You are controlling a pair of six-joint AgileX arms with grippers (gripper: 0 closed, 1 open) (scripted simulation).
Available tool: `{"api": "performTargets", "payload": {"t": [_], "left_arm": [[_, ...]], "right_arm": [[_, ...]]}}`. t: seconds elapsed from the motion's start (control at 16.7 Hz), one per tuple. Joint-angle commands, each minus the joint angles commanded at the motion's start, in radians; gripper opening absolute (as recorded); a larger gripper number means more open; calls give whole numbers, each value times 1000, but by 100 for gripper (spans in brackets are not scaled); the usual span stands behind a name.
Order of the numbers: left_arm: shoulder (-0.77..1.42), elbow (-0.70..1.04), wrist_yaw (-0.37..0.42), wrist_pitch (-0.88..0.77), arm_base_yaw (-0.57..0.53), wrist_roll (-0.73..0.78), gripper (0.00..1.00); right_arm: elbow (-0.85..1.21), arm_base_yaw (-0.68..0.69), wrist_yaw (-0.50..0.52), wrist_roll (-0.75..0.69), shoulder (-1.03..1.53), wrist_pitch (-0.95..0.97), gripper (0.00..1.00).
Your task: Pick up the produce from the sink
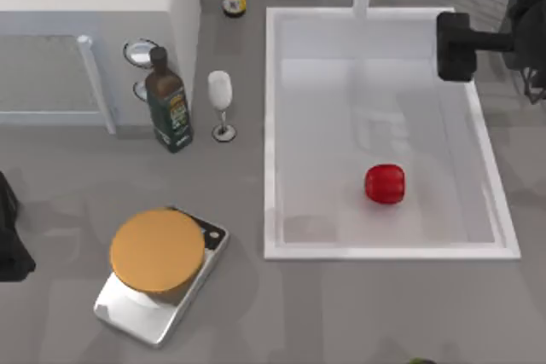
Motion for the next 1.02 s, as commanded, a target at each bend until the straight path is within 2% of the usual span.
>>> {"api": "performTargets", "payload": {"t": [0.24,0.48,1.02], "left_arm": [[0,0,0,0,0,0,100],[0,0,0,0,0,0,100],[0,0,0,0,0,0,100]], "right_arm": [[299,61,1,65,370,-180,100],[490,101,1,106,603,-297,100],[539,107,1,118,668,-326,100]]}}
